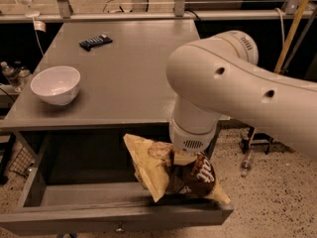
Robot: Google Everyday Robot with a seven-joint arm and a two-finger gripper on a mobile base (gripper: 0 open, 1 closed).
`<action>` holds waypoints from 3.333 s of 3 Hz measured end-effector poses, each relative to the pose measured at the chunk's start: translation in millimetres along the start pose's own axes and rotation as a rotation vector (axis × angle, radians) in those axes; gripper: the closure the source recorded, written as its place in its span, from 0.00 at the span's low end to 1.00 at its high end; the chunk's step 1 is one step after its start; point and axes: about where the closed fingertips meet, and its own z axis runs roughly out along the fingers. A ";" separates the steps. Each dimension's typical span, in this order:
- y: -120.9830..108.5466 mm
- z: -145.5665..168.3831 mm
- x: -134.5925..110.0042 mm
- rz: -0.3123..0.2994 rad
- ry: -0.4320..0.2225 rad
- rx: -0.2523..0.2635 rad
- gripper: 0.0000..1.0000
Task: Place brown chip bag into top drawer
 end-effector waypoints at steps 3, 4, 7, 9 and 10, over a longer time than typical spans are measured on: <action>-19.9 34.8 -27.1 -0.002 -0.082 0.023 1.00; -22.9 46.3 -29.7 0.006 -0.113 0.026 1.00; -27.1 73.6 -34.3 0.019 -0.176 0.020 1.00; -27.8 76.0 -36.1 0.010 -0.188 0.016 0.61; -27.3 75.5 -36.2 0.009 -0.187 0.017 0.38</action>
Offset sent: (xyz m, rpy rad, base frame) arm 0.0333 0.0369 -0.0333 0.1017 -0.0419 0.0084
